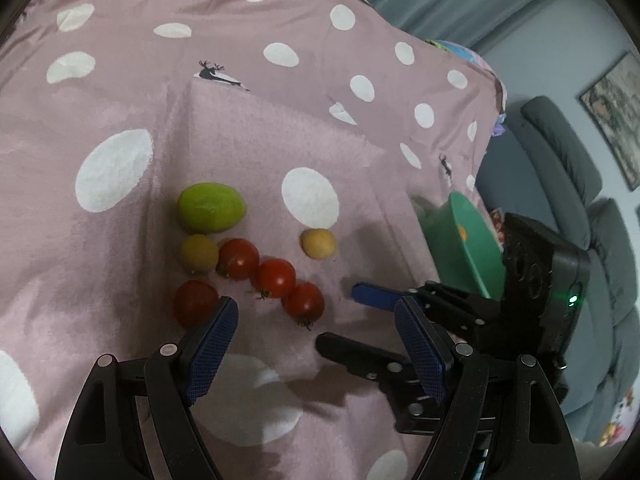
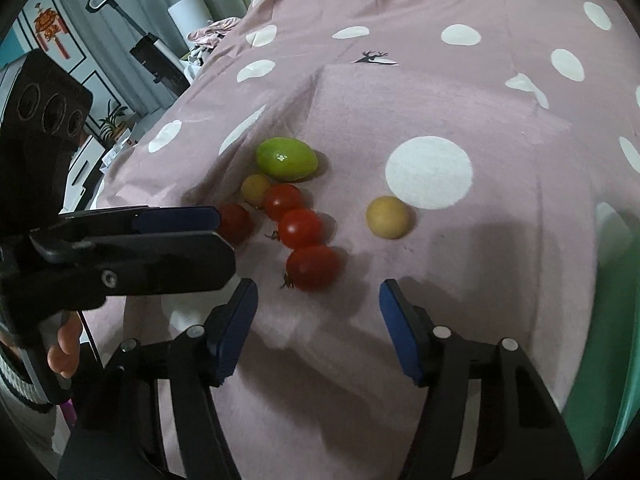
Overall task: Organize fruits
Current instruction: 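Grasp a red cherry tomato with the right tool while the left tool grasps another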
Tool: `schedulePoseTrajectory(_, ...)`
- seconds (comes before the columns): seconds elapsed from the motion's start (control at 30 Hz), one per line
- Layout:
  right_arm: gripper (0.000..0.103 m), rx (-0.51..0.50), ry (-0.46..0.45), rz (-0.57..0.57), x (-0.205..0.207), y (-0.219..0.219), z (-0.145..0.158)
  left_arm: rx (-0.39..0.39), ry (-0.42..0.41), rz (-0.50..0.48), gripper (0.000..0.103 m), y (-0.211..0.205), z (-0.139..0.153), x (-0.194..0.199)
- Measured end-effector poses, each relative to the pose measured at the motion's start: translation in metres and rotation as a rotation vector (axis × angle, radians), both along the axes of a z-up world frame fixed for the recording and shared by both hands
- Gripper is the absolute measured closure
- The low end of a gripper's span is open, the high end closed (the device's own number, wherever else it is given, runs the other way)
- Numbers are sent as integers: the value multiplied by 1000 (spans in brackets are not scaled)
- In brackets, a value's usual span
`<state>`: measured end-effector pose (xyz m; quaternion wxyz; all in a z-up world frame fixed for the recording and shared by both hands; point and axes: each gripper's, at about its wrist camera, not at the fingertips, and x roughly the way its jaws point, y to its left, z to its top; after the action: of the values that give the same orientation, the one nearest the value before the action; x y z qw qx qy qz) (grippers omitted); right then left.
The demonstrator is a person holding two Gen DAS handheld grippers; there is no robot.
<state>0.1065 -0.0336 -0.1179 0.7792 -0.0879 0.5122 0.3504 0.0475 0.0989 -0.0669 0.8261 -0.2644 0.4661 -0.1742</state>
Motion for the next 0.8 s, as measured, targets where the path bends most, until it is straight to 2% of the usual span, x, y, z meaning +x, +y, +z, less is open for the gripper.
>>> schedulePoseTrajectory(0.2, 51, -27, 10, 33, 8, 12, -6, -83, -9, 12, 23, 17, 2, 2)
schedulePoseTrajectory(0.37, 58, -52, 10, 63, 14, 23, -13, -84, -1, 18, 23, 22, 5, 4)
schedulePoseTrajectory(0.43, 66, -59, 4, 70, 16, 25, -14, -81, 1, 15, 23, 21, 5, 6)
schedulePoseTrajectory(0.47, 70, -60, 6, 74, 17, 26, -14, -72, 3, 13, 23, 19, 6, 7)
schedulePoseTrajectory(0.57, 71, -48, 6, 72, 19, 22, -14, -38, 6, 4, 23, 14, 7, 9)
schedulePoseTrajectory(0.67, 71, -20, 12, 44, 17, 10, -12, 57, 0, -18, 23, 1, 10, 11)
schedulePoseTrajectory(0.8, 71, 26, 25, -19, 13, -16, -7, 169, 5, -69, 30, -21, 9, 15)
